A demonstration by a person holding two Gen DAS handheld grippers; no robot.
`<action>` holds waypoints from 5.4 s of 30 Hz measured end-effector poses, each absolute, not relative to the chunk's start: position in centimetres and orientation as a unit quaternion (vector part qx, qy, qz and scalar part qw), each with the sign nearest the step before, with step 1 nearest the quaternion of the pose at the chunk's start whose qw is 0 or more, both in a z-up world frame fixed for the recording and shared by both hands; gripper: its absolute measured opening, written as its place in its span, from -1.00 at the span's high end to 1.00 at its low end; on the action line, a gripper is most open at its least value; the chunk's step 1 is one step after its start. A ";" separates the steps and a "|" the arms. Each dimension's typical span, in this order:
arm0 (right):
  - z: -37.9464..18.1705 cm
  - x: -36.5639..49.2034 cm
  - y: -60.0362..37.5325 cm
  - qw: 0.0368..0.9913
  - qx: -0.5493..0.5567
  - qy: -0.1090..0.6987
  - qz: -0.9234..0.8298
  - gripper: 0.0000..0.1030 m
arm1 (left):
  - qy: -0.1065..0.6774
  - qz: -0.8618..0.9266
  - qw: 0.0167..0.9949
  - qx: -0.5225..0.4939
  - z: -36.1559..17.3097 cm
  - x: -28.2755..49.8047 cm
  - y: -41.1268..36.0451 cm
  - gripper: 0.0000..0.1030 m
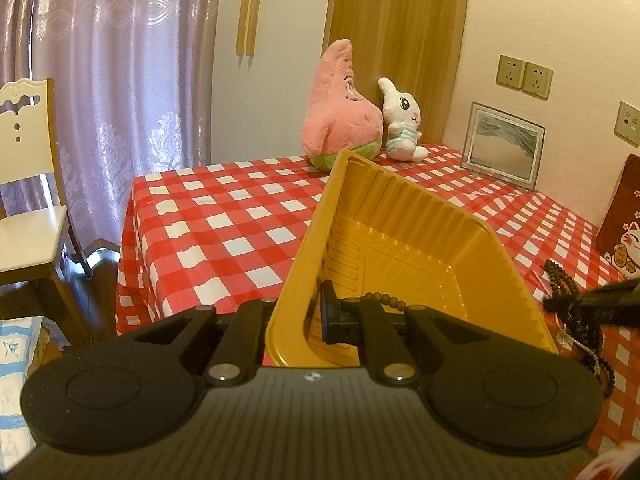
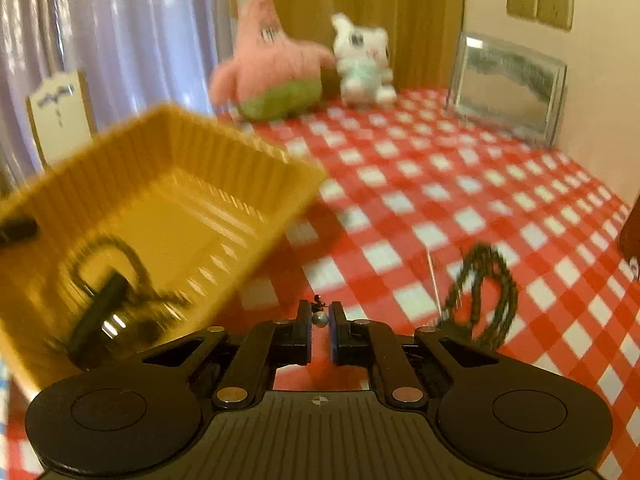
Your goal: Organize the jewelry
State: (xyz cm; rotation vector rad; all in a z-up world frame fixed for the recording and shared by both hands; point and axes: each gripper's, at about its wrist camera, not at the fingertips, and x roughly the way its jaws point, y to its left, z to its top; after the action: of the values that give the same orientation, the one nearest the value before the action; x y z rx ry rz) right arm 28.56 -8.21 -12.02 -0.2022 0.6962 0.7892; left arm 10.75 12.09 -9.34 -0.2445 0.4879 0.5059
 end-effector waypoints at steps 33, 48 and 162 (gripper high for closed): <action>-9.3 23.8 -13.9 0.866 -0.045 0.360 0.345 0.40 | 0.242 0.247 0.931 -0.120 -9.4 10.6 11.9 0.84; -10.9 28.2 -21.2 0.865 0.059 0.430 0.251 0.40 | 0.243 0.246 0.931 -0.114 -9.5 10.6 11.8 0.85; 3.7 25.6 -0.2 0.754 0.081 0.381 0.529 0.87 | 0.223 0.228 0.940 -0.125 -8.8 10.2 11.9 0.86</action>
State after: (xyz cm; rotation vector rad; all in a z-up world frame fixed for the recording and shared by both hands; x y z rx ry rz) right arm 25.56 -0.15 3.68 0.1773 0.8316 1.1552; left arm 10.23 11.93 -8.80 -0.2553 0.4548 0.4651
